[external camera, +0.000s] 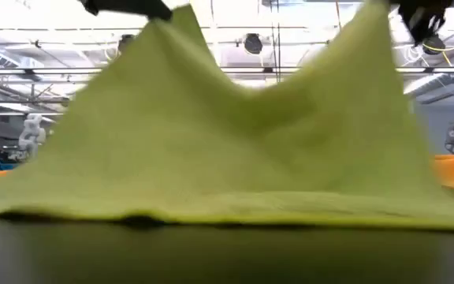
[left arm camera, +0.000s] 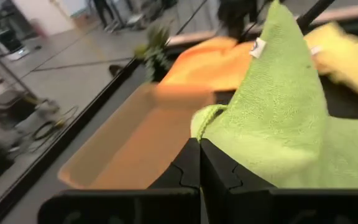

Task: Fold microfiber towels
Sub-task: Fold the green microfiber towel

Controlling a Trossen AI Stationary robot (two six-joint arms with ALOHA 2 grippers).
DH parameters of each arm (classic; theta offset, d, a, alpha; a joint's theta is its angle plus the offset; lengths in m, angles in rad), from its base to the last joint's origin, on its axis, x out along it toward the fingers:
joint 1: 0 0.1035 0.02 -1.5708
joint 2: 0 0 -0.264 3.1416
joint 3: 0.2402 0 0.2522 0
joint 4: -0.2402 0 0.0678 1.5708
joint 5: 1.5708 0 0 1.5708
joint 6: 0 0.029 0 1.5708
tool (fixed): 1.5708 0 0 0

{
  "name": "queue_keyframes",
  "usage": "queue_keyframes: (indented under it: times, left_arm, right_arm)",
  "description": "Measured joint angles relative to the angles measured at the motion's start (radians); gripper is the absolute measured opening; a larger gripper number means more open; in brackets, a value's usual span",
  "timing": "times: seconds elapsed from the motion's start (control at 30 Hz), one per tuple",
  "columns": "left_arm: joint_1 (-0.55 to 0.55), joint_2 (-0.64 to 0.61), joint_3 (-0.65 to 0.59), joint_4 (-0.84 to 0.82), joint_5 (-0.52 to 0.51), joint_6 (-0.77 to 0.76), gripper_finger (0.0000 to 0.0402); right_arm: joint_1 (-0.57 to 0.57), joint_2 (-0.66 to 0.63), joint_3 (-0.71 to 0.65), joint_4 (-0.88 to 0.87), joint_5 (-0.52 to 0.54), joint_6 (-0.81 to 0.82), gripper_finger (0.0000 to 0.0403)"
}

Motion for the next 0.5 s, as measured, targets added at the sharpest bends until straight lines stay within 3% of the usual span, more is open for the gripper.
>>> queue_keyframes:
  times: [0.27,0.5]
  left_arm:
    - [0.123,0.000,-0.163,0.104,0.073,0.027,0.0000]
    - [0.114,0.000,-0.342,0.410,0.089,0.225,0.0000]
  right_arm:
    - [-0.128,0.000,-0.120,0.004,-0.001,0.028,0.0000]
    - [-0.154,0.000,-0.188,0.084,-0.032,-0.020,0.0000]
